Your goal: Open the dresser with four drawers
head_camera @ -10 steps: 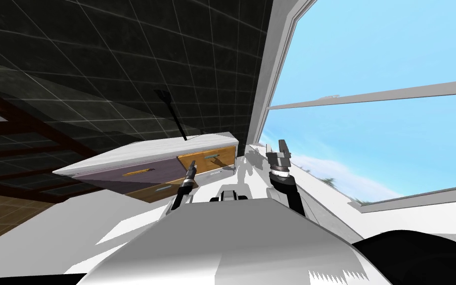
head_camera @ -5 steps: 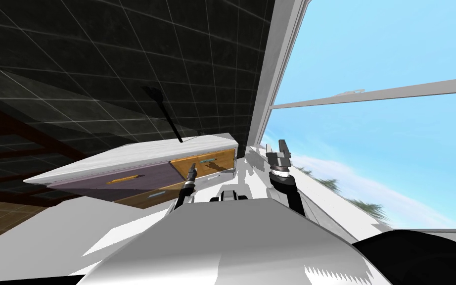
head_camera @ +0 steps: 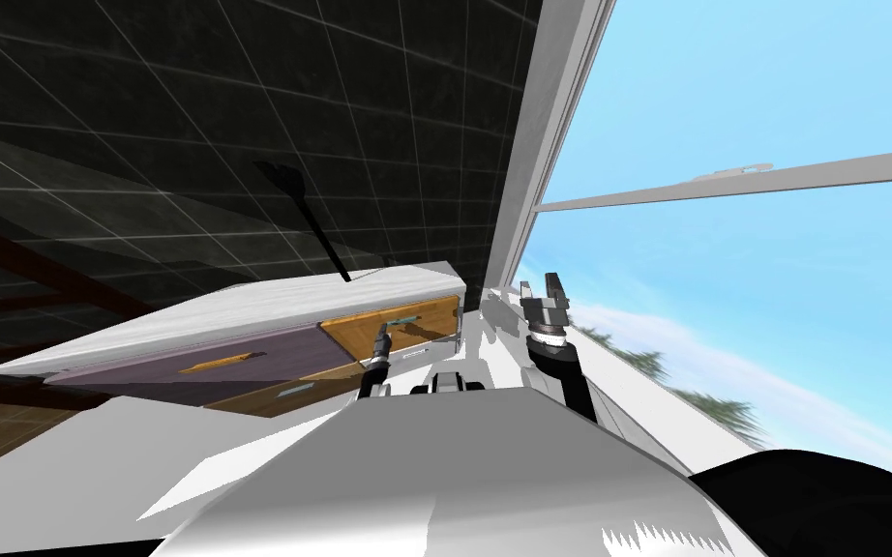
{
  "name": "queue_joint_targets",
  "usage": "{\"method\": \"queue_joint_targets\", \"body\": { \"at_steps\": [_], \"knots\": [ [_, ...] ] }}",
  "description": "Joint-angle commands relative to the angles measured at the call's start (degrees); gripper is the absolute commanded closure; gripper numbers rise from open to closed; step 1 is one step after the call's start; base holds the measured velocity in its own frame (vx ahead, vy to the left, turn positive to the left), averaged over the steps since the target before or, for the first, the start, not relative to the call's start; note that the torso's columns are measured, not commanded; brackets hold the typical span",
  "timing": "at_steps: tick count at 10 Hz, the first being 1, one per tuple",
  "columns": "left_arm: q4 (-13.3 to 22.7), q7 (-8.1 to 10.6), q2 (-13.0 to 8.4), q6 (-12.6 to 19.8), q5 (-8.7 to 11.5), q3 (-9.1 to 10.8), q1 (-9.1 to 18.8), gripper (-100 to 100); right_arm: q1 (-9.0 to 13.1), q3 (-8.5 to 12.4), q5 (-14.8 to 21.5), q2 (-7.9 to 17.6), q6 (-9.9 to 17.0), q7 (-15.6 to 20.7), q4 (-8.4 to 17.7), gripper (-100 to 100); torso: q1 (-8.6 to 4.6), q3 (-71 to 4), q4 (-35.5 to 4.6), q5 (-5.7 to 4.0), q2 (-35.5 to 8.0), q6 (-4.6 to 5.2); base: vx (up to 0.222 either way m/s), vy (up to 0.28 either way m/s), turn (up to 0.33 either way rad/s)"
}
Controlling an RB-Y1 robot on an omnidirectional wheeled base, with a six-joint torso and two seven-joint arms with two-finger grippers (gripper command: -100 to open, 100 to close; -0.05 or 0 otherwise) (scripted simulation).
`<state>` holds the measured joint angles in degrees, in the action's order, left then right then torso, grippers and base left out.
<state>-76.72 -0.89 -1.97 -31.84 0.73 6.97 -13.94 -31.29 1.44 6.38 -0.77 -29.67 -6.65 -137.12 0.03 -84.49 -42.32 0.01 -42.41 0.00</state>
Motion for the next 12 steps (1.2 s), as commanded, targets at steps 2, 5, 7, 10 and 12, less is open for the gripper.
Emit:
{"method": "queue_joint_targets", "body": {
  "at_steps": [2, 5, 7, 10, 12],
  "knots": [
    [1.63, -0.2, 3.5, -0.56, 0.05, 0.23, 0.6, -100, 0.0, 0.0, 0.0, 0.0, 0.0, 0.0, 0.0, 0, 0.04, -0.02, 0.01, 0.01, 0.03, -0.01, 0.025, -0.005, 0.002],
    [1.24, -0.27, 3.6, 0.15, 0.09, 0.39, 1.0, 100, 0.0, 0.0, 0.0, 0.0, 0.0, 0.0, 0.0, 0, -0.01, -0.11, 0.05, 0.0, 0.15, -0.01, 0.035, 0.007, -0.003],
    [0.21, -0.19, 3.66, 0.56, -0.01, 0.1, 0.44, 100, 0.03, -0.01, 0.0, 0.0, 0.01, 0.0, 0.01, 0, 0.09, 0.03, 0.37, 0.27, 0.06, 0.03, -0.121, -0.025, 0.014],
    [-1.34, -0.07, 3.76, 1.21, -0.16, -0.33, -0.39, 100, 0.03, -0.01, 0.0, 0.0, 0.01, 0.0, 0.01, 0, 0.05, -0.16, 0.28, 0.18, 0.32, 0.11, -0.194, -0.049, 0.012],
    [-1.37, -0.04, 3.74, 1.1, -0.24, -0.5, -0.6, 100, 0.02, 0.0, 0.0, 0.0, 0.01, 0.0, 0.01, 0, 0.1, -0.3, 0.17, 0.06, 0.54, 0.0, -0.116, -0.024, 0.006]
  ]
}}
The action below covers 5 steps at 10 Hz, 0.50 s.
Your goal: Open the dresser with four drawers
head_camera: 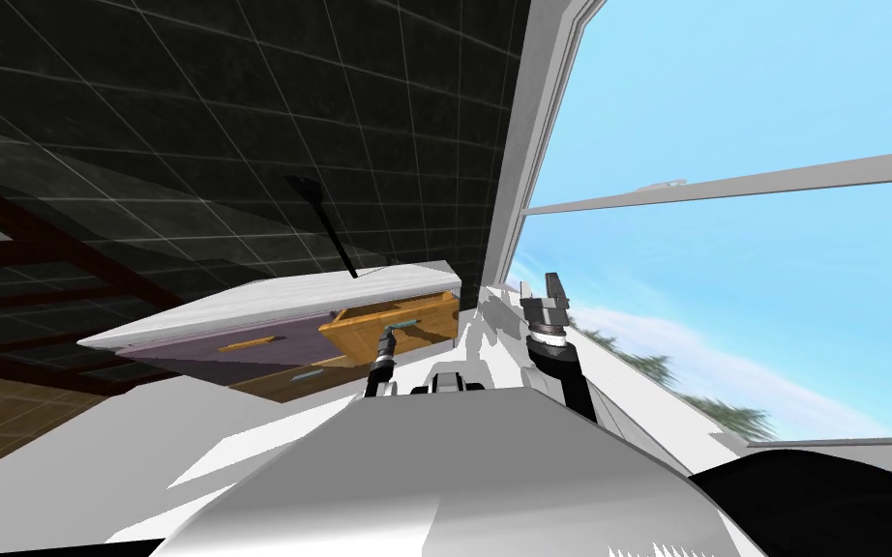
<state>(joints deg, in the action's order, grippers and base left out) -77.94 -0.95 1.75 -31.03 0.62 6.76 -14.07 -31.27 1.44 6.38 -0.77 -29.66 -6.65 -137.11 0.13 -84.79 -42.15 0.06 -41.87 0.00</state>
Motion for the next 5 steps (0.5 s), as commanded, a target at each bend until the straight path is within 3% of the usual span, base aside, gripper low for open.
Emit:
{"method": "queue_joint_targets", "body": {
  "at_steps": [1, 3, 4, 5],
  "knots": [
    [-0.19, 0.03, 0.02, 0.35, -0.16, -0.36, -0.58, 100, 0.0, 0.0, 0.0, 0.0, 0.0, 0.0, 0.0, 0, -0.11, 0.09, 0.05, 0.03, -0.2, 0.0, -0.196, -0.034, 0.021],
    [-0.38, 0.07, 0.04, 0.7, -0.31, -0.73, -1.17, 100, 0.02, -0.01, 0.0, -0.01, 0.0, 0.0, 0.0, 0, 0.0, 0.24, 0.08, 0.11, -0.37, 0.01, -0.219, -0.048, 0.014],
    [-1.29, 0.02, 0.08, 0.64, -0.26, -0.58, -0.75, 100, 0.02, -0.01, 0.0, -0.01, 0.0, 0.0, 0.0, 0, -0.11, 0.22, 0.11, 0.11, -0.35, 0.02, -0.118, -0.043, 0.014],
    [-3.29, 0.0, 0.0, 3.61, -0.29, -0.48, -0.11, -100, 0.0, 0.0, 0.0, 0.0, 0.0, 0.0, 0.0, 0, -0.04, -0.01, 0.01, 0.0, 0.03, 0.05, -0.06, -0.012, 0.023]
  ]
}}
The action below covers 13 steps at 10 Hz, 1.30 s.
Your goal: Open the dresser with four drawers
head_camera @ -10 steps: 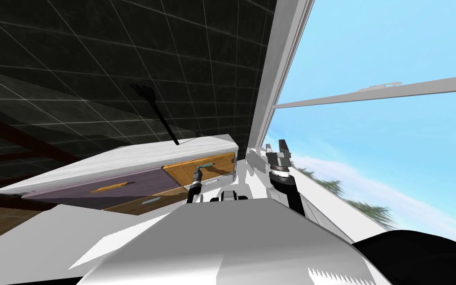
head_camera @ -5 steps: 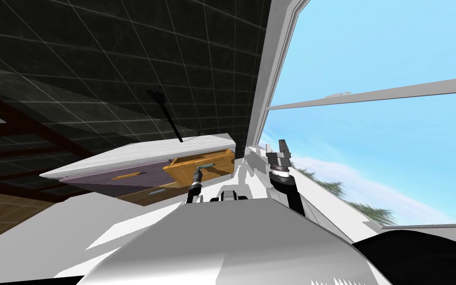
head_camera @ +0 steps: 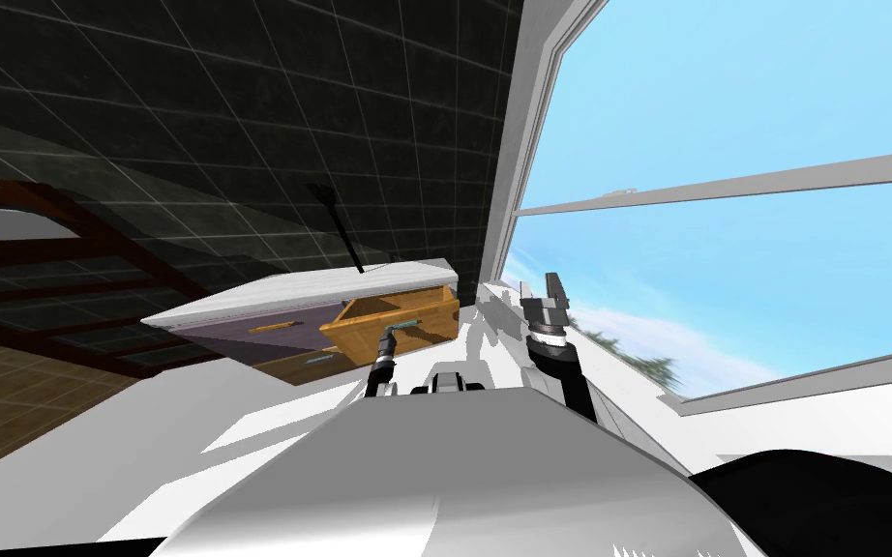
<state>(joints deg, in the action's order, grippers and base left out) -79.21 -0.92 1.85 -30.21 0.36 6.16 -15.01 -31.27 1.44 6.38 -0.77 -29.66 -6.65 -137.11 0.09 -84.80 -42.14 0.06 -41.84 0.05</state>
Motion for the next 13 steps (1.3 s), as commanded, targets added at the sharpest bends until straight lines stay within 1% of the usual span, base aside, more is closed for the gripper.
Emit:
{"method": "queue_joint_targets", "body": {
  "at_steps": [1, 9, 10, 11, 13],
  "knots": [
    [-2.02, -0.03, -0.09, 2.79, -0.03, 0.12, 0.83, -100, -0.01, 0.0, 0.0, 0.0, 0.0, 0.0, 0.0, 0, 0.01, -0.07, -0.03, -0.04, 0.03, -0.02, -0.037, -0.007, 0.013],
    [-10.12, -0.17, -0.46, 13.95, -0.17, 0.61, 4.13, -100, -0.01, 0.0, 0.0, 0.0, 0.0, 0.0, 0.0, 0, -0.11, 0.23, -0.21, -0.1, -0.45, -0.05, -0.035, -0.008, 0.017],
    [-9.98, -0.17, -0.26, 13.47, -0.2, 0.37, 3.22, -100, -0.01, 0.01, 0.0, 0.0, 0.0, 0.0, 0.0, 0, -0.19, 0.29, -0.32, -0.19, -0.59, -0.08, -0.017, -0.001, 0.0],
    [-10.08, -0.17, -0.25, 13.81, -0.21, 0.34, 3.2, 0, -0.01, 0.0, 0.0, 0.0, 0.0, 0.0, 0.0, 0, -0.19, 0.3, -0.27, -0.15, -0.56, -0.07, 0.0, 0.0, 0.0],
    [-9.95, -0.17, -0.23, 13.89, -0.21, 0.34, 3.11, 0, -0.01, 0.0, 0.0, 0.0, 0.0, 0.0, 0.0, 0, -0.14, 0.25, -0.21, -0.11, -0.49, -0.05, 0.0, 0.0, 0.0]
  ]
}}
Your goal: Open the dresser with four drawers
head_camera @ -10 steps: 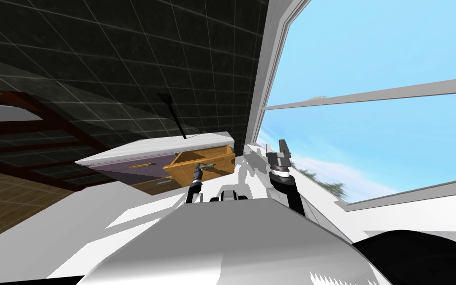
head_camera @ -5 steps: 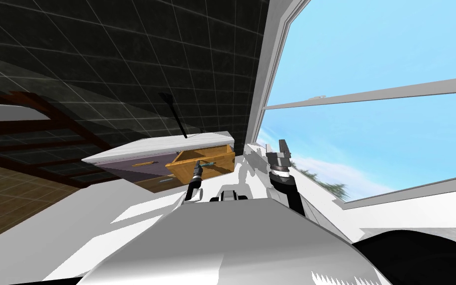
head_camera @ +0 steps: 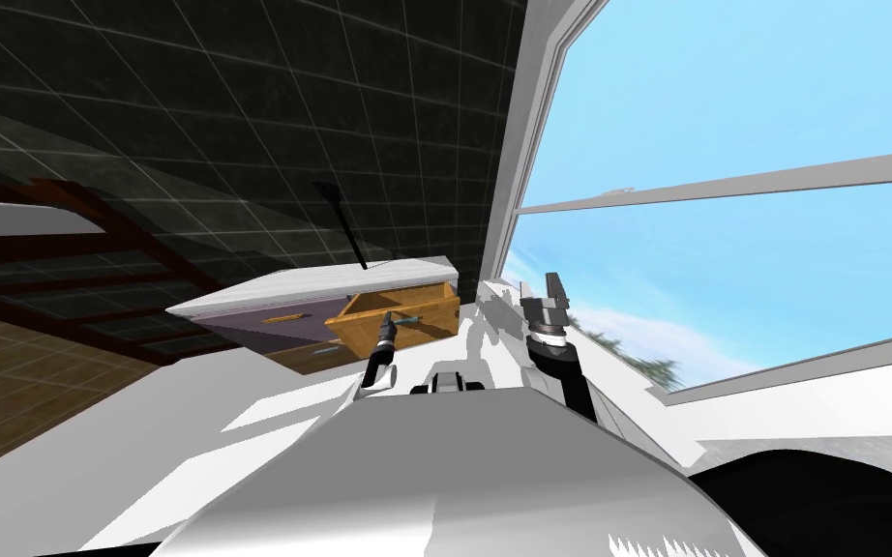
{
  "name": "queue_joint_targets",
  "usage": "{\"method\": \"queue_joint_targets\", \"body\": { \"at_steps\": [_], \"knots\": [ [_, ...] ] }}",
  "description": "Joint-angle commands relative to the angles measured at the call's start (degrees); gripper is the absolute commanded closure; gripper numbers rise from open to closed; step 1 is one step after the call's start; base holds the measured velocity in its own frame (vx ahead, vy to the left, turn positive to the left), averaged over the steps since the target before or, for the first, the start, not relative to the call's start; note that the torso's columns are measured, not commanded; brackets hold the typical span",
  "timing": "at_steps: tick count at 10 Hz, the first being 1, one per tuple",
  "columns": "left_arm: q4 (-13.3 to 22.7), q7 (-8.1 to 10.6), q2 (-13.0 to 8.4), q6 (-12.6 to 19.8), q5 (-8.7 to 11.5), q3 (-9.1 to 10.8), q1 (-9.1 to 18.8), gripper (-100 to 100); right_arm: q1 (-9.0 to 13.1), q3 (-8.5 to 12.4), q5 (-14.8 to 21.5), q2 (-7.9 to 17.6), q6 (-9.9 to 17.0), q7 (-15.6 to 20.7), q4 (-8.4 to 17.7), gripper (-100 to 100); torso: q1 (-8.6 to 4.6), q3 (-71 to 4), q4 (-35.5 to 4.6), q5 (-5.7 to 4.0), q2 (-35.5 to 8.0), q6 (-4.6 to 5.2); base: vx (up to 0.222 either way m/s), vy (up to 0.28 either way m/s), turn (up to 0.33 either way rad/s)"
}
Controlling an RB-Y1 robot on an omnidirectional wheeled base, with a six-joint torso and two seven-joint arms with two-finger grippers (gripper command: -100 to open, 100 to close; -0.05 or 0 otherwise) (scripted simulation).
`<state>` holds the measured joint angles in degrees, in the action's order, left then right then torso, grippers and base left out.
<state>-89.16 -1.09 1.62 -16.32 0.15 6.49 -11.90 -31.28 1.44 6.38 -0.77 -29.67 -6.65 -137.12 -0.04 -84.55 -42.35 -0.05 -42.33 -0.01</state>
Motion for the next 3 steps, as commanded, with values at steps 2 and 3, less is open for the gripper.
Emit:
{"method": "queue_joint_targets", "body": {
  "at_steps": [2, 3],
  "knots": [
    [0.04, 0.0, 0.0, 0.04, 0.0, 0.0, -0.03, 0, 0.0, 0.0, 0.0, 0.0, 0.0, 0.0, 0.0, 0, 0.02, -0.01, 0.04, 0.03, 0.02, 0.01, 0.0, 0.0, 0.0],
    [0.06, 0.0, 0.0, 0.05, 0.0, 0.0, -0.04, 0, 0.0, 0.0, 0.0, 0.0, 0.0, 0.0, 0.0, 0, 0.03, -0.01, 0.05, 0.04, 0.03, 0.01, 0.0, 0.0, 0.0]
  ]
}}
